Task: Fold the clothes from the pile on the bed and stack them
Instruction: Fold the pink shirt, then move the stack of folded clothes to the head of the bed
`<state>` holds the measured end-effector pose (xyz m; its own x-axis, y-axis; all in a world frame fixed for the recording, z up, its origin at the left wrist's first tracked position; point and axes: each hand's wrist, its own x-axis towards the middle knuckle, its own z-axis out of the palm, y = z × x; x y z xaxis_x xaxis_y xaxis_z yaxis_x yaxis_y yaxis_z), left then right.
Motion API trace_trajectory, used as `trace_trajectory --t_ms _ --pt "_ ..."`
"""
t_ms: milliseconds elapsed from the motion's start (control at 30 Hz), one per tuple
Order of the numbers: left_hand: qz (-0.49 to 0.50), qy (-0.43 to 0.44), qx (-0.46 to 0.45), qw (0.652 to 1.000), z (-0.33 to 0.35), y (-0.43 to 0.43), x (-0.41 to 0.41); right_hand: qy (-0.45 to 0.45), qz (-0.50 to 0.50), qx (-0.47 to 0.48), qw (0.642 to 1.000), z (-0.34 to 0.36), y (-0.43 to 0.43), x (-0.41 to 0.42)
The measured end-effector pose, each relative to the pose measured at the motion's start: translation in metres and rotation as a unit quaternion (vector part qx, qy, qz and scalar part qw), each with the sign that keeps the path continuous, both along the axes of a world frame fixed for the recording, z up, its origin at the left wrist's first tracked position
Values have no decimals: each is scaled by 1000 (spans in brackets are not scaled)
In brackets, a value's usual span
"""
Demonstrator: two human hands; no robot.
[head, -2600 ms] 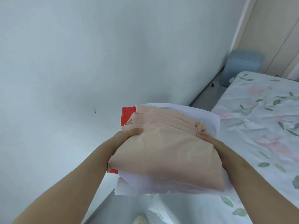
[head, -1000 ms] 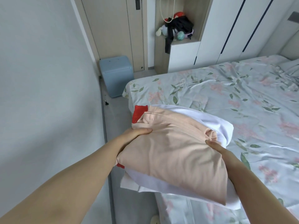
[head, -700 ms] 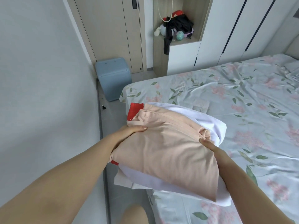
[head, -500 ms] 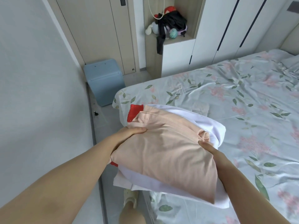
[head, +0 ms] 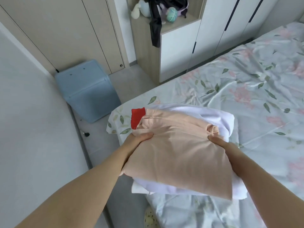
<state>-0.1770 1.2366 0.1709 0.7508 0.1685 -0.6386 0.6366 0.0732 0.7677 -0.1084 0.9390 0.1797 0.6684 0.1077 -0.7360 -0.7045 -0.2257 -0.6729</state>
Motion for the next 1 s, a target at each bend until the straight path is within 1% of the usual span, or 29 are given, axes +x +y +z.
trace_trajectory --t_ms 67,133,200,267,367,467,533,567,600,633,667,700,733,800,900,1000 --pt "21 4 -16 1000 -17 10 11 -19 7 -2 1000 -6 18 25" --pt "40 12 -27 999 -32 18 20 -13 13 -24 1000 -17 31 44" --pt "32 11 -20 999 -45 28 31 -13 2 -33 999 -30 39 50" --pt "-10 15 -6 1000 -54 38 47 2 -26 -31 999 -48 39 45" --pt "-92 25 31 995 -57 44 79 30 -104 -11 994 -70 36 21" --pt "-191 18 100 976 -52 33 111 16 -180 18 983 -98 28 -11" --pt "-242 21 126 962 -58 22 125 62 -246 56 966 -117 26 -46" --pt "-261 25 154 953 -63 16 128 87 -263 56 959 -123 28 -62" --pt "-285 34 225 931 -70 10 128 107 -272 36 956 -133 29 -78" --pt "-320 50 330 887 -79 4 125 130 -269 -5 954 -138 31 -91" --pt "-355 67 425 830 -90 -4 117 162 -259 -63 950 -138 36 -99" --pt "-383 76 476 788 -101 -13 107 198 -253 -121 939 -139 38 -106" --pt "-400 81 489 771 -110 -22 95 208 -257 -148 932 -140 41 -108" --pt "-417 90 474 770 -123 -38 72 184 -256 -155 936 -141 45 -110" --pt "-409 88 495 761 -126 -47 51 179 -250 -155 939 -140 44 -107" --pt "-401 62 517 754 -113 -57 39 153 -193 -174 953 -132 37 -109"
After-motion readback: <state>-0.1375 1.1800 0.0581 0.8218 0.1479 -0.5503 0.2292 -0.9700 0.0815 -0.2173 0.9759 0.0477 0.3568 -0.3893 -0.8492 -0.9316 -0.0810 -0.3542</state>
